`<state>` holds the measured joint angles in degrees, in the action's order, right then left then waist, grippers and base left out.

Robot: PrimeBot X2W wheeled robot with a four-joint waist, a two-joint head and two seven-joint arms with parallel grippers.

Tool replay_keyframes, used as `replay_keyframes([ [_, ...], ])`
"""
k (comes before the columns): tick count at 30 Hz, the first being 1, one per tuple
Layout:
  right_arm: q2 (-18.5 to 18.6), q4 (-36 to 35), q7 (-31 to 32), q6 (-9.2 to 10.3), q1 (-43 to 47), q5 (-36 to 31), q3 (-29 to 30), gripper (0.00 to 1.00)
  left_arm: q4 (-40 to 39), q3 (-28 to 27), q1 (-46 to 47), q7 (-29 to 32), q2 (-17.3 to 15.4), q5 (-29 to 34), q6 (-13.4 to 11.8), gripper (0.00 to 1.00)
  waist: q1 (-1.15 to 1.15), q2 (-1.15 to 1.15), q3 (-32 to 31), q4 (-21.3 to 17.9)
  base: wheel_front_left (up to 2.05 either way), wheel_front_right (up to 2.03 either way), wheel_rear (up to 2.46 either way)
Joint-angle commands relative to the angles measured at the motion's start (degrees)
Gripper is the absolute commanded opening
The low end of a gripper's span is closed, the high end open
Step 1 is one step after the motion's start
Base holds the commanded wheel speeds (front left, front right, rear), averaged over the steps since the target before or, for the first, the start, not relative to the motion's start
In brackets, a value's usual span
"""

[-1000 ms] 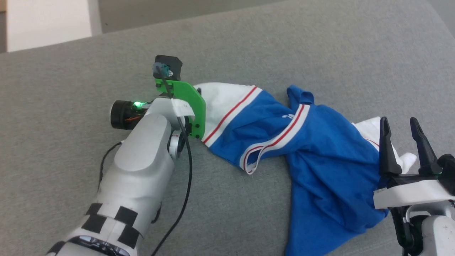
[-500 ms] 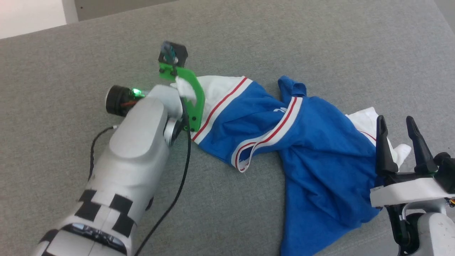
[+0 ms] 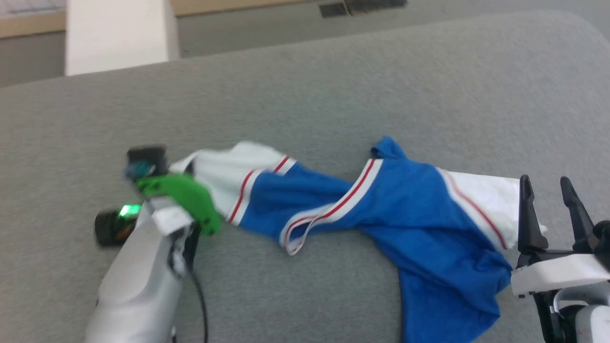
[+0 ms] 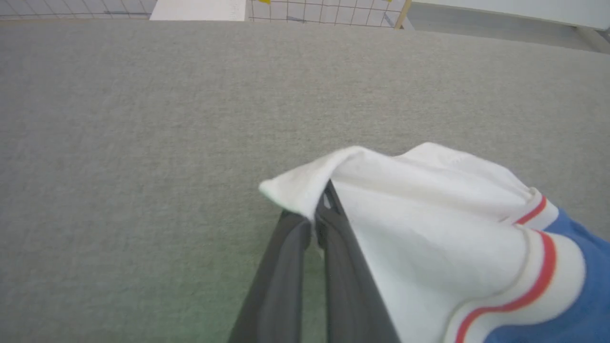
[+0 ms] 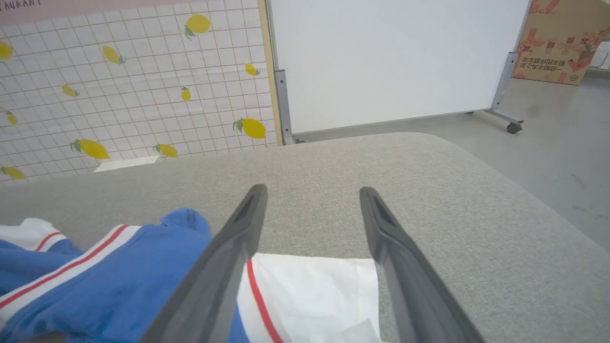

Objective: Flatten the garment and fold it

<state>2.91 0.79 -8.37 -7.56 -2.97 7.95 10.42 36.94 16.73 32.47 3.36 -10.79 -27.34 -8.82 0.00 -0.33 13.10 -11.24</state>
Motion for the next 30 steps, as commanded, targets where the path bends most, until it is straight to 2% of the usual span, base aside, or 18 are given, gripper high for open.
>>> replay_keyframes([
  [1,-0.03,-0.68,0.51,0.08,0.92,-0.38,0.06,1.0,-1.52,-1.32,-3.31,-0.69,-1.33,-0.97,-1.02,0.0,0.0,0.33,-5.53,5.75,0.0,0.0,0.0],
  [9,-0.03,-2.34,2.43,0.08,3.56,-0.47,-0.24,1.0,-11.33,-6.03,-19.47,0.48,-4.1,-4.77,-5.82,0.0,0.0,0.33,-8.68,9.69,0.0,0.0,0.0],
  [12,-0.03,-2.62,3.02,0.08,4.35,-0.32,-0.3,1.0,-14.09,-6.77,-24.82,2.04,-3.69,-6.46,-6.92,0.0,0.0,0.33,-9.3,10.56,0.0,0.0,0.0],
  [15,-0.03,-2.89,3.46,0.08,4.86,-0.35,-0.34,1.0,-16.57,-7.1,-27.83,2.8,-2.39,-8.39,-6.8,0.0,0.0,0.33,-9.58,11.15,0.0,0.0,0.0],
  [16,-0.03,-2.98,3.61,0.08,4.93,-0.37,-0.35,1.0,-17.63,-7.39,-28.49,2.16,-1.83,-9.06,-6.46,0.69,0.0,0.33,-9.66,11.26,0.0,0.0,0.0],
  [17,-0.03,-3.03,3.73,0.08,4.93,-0.39,-0.35,1.0,-18.44,-7.56,-28.89,1.31,-1.49,-9.36,-6.14,1.0,0.0,0.33,-9.72,11.33,0.0,0.0,0.0],
  [22,-0.03,-3.22,4.1,0.08,4.58,-0.29,-0.58,1.0,-22.06,-8.74,-30.46,-8.32,-0.28,-9.32,-2.97,1.0,0.0,0.33,-10.01,11.2,0.0,0.0,0.0],
  [26,-0.03,-3.47,4.26,0.08,4.61,-0.41,-0.48,1.0,-22.95,-9.61,-31.42,-16.12,-0.42,-7.09,-1.4,1.0,0.0,0.33,-10.12,11.27,0.0,0.0,0.0],
  [30,-0.03,-3.96,4.52,0.08,4.68,-0.46,0.15,1.0,-23.86,-10.52,-32.02,-18.08,-1.2,-3.52,-0.2,1.0,0.0,0.33,-9.86,11.73,0.0,0.0,0.0],
])
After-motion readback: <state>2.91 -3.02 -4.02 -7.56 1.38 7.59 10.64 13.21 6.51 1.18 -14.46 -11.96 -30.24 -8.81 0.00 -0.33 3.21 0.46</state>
